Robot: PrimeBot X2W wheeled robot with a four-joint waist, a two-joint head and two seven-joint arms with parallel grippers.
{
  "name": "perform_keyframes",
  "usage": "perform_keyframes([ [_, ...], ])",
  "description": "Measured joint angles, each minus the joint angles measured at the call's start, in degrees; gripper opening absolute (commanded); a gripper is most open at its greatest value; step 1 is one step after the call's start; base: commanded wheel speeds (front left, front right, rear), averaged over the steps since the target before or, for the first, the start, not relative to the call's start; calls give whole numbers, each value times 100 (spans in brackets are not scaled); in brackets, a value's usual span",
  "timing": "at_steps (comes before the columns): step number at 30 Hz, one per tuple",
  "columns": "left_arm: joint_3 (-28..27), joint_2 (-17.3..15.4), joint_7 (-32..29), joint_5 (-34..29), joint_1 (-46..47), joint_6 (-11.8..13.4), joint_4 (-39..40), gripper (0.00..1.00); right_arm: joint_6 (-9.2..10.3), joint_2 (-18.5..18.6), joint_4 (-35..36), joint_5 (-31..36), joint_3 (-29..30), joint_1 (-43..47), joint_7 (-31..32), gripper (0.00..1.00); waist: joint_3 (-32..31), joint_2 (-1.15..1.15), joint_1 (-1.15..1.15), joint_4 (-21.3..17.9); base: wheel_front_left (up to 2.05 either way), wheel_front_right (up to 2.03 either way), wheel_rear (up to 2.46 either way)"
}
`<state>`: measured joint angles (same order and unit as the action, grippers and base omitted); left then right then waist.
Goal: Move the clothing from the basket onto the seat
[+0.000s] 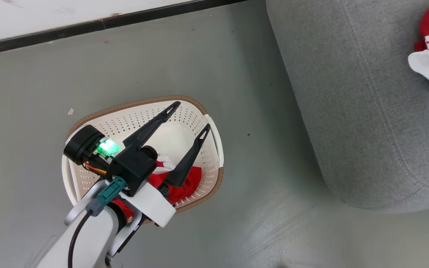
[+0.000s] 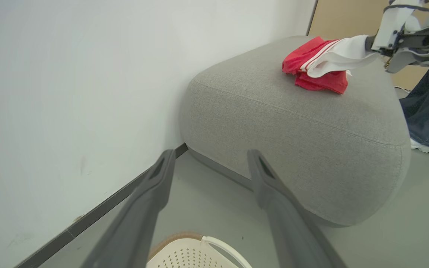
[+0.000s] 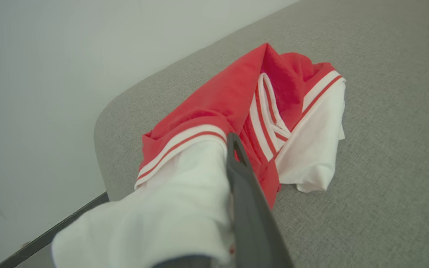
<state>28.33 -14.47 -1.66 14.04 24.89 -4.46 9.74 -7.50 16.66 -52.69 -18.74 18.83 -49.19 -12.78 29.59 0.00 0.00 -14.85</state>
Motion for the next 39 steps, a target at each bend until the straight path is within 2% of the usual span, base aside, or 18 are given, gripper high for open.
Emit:
perform_keyframes([
  [1,-1,2,25,0,1,0,-4,100,0,-25,4,-14,-31,27,-40,32,-2,0,0,-10,0,0,0],
  [2,-2,8,47,1,1,1,-14,100,0,-49,22,-23,-130,96,-43,47,-8,0,0,-34,0,0,0],
  [3,-5,8,59,1,1,1,-25,100,1,-59,31,-21,-197,124,-44,56,-13,0,0,-47,0,0,0],
  [4,-7,9,76,1,1,1,-33,100,1,-67,55,-18,-274,159,-69,82,-19,0,0,-60,0,0,0],
  [5,-9,9,77,3,1,2,-38,100,0,-81,83,-18,-325,195,-93,100,-26,0,0,-75,0,0,0],
  [19,-142,36,305,58,-4,35,-210,100,0,-428,711,5,-1203,1029,-144,100,-255,0,0,-325,0,0,0],
  [28,-249,53,502,144,-110,94,-359,100,0,-431,1533,-161,-1366,1668,-159,100,-520,0,0,-509,0,0,0],
  [39,-546,110,873,289,-416,286,-572,100,1,-323,2631,-283,-1405,1966,-159,100,-913,0,0,-581,0,0,0],
])
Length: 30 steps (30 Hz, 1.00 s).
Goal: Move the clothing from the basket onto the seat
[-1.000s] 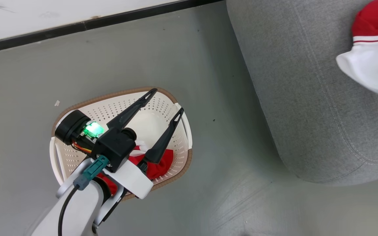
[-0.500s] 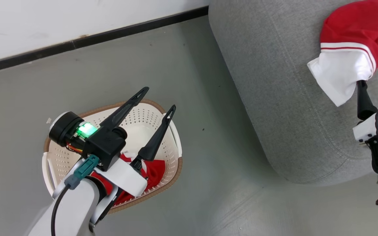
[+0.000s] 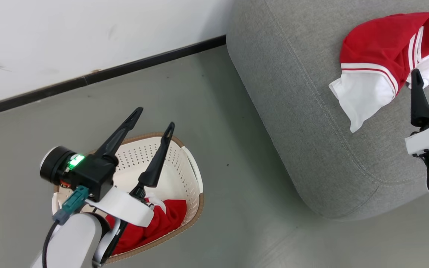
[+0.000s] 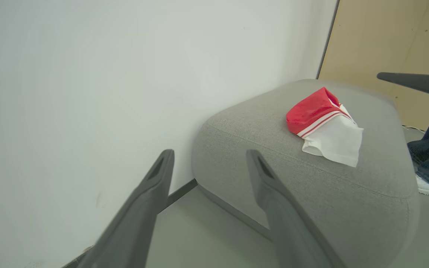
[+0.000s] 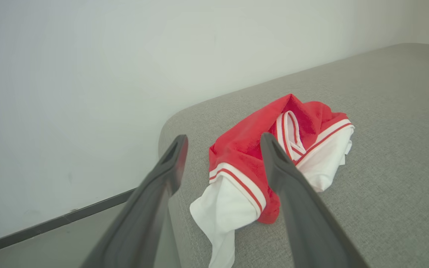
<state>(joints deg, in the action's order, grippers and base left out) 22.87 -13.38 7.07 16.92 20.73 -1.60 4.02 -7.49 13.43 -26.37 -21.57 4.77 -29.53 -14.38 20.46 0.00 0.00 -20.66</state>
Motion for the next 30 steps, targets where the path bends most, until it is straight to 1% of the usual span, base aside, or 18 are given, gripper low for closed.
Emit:
perform_keyframes([
  [4,-211,75,147,221,-226,131,-135,100,0,-4,312,32,-174,26,-2,100,-169,0,0,40,0,0,0],
  [8,-421,86,315,296,-412,248,-244,100,0,-43,603,47,-379,89,-8,100,-330,0,0,130,0,0,0],
  [12,-679,65,433,422,-641,410,-350,100,0,-210,802,65,-649,118,-8,100,-488,0,0,256,0,0,0],
  [15,-898,68,521,488,-846,538,-406,100,0,-266,932,172,-913,165,-8,100,-603,0,0,367,0,0,0],
  [21,-1173,52,615,493,-1159,739,-504,100,0,-421,1018,277,-1209,417,-8,100,-828,0,0,613,0,0,0],
  [30,-1414,35,671,504,-1579,906,-627,100,0,-588,1058,533,-1466,803,-8,100,-1158,0,0,994,0,0,0],
])
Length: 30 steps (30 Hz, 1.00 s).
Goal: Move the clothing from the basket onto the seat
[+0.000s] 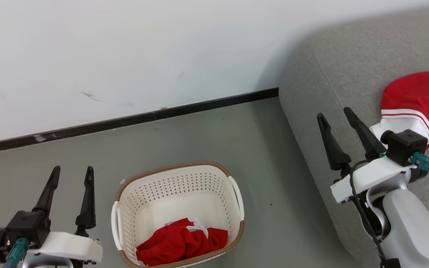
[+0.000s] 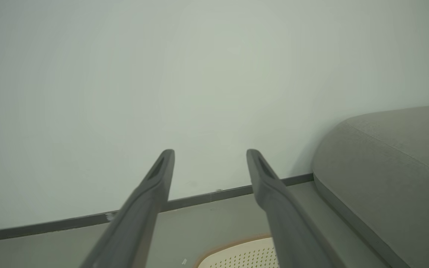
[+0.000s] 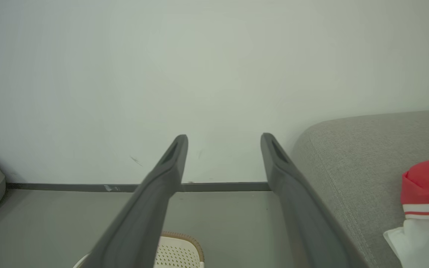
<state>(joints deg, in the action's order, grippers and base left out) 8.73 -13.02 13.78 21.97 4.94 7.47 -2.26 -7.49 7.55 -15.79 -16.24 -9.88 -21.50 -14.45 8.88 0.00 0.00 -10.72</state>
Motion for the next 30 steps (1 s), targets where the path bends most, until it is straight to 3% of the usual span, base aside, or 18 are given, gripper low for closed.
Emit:
perform_keyframes([
  [16,-109,90,25,98,-557,46,-298,100,0,-250,116,492,376,1026,0,100,-562,0,0,528,0,0,0],
  [30,-21,118,25,93,-688,46,-443,100,0,-428,413,837,703,1905,0,100,-942,0,0,726,0,0,0],
])
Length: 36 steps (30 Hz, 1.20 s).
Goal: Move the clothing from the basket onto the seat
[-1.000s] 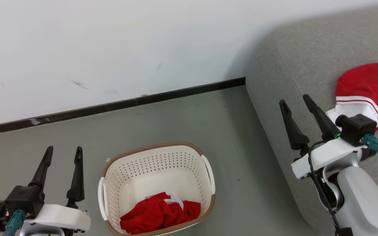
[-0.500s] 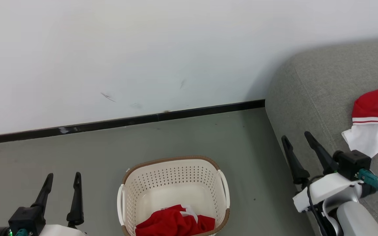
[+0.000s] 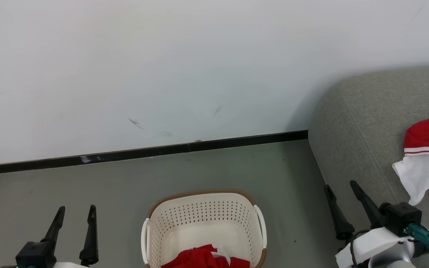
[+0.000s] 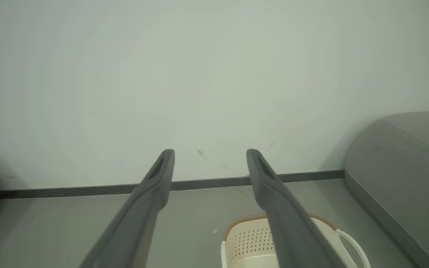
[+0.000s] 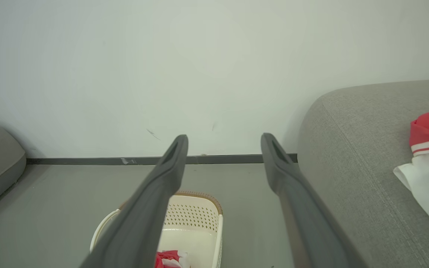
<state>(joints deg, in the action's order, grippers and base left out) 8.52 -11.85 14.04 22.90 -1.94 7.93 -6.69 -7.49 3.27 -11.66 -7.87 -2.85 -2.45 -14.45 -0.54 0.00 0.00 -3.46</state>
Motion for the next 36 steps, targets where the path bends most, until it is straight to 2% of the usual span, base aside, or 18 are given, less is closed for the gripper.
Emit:
perform_keyframes([
  [29,80,55,-1,-42,-225,110,96,100,0,-79,338,81,-167,491,1,100,2,0,0,38,0,0,0],
  [36,111,-23,-86,-83,-225,109,104,100,0,-80,425,81,-182,491,1,100,60,0,0,40,0,0,0],
])
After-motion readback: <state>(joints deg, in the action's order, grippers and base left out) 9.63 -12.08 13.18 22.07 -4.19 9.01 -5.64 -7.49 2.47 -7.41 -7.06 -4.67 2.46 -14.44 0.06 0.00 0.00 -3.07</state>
